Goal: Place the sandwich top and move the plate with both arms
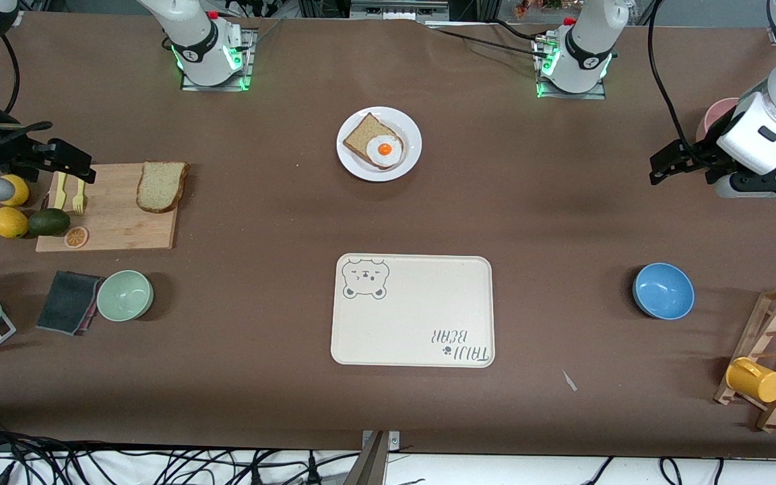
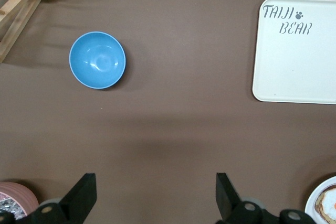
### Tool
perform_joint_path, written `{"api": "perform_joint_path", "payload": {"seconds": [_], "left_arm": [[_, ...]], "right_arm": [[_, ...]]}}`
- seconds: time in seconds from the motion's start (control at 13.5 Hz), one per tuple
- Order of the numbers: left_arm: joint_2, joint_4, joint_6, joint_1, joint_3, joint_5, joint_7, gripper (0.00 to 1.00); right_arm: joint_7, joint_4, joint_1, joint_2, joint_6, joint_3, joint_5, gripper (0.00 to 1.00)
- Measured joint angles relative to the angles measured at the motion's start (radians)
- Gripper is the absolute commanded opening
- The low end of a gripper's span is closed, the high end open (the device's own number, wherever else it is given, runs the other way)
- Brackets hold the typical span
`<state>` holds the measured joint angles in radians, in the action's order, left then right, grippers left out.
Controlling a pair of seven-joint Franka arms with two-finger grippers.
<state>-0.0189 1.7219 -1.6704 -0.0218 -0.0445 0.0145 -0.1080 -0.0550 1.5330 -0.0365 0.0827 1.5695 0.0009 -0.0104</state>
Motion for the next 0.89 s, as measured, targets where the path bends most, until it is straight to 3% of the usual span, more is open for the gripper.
{"api": "perform_joint_path", "payload": {"seconds": [0.89], "left_arm": [[0.0,0.0,0.0,0.0,0.0,0.0,0.0,1.0]], "right_arm": [[-0.009,0.013,0.0,0.0,-0.001,0.006,0.002,0.99]]}}
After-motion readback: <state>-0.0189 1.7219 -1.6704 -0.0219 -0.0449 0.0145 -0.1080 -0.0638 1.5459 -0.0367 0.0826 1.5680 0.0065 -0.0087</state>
